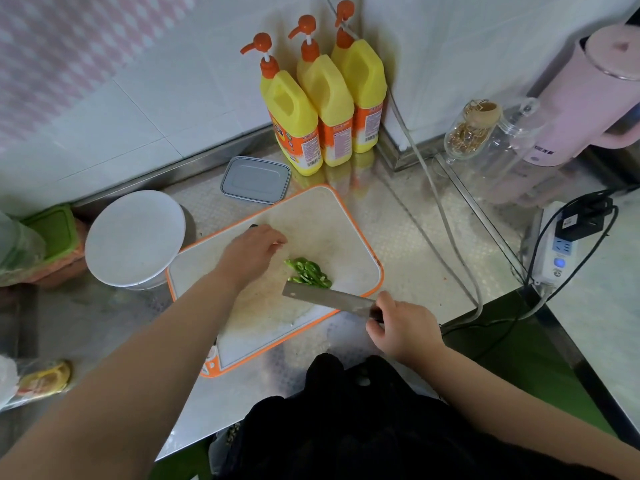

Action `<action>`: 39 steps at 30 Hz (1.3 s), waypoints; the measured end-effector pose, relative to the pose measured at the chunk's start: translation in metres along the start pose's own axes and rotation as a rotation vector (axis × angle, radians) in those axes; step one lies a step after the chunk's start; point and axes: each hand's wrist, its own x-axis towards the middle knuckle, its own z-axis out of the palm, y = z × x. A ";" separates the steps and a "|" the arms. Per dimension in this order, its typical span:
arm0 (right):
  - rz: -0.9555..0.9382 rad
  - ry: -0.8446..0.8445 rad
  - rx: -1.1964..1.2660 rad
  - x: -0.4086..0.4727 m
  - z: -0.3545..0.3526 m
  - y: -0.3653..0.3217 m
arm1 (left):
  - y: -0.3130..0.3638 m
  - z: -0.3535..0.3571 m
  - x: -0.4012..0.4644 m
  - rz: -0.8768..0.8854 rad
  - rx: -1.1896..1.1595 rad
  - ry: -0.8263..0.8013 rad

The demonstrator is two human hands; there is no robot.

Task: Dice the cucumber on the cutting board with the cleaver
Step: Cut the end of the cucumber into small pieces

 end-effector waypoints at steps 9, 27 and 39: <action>0.321 -0.031 0.246 0.032 -0.012 0.000 | -0.005 0.041 -0.014 0.553 0.549 -0.234; 0.353 -0.131 0.258 0.045 0.000 -0.007 | 0.004 0.088 -0.019 0.609 0.505 0.039; 0.419 -0.312 0.369 0.060 -0.002 -0.028 | 0.077 0.090 -0.050 -0.455 0.098 -0.032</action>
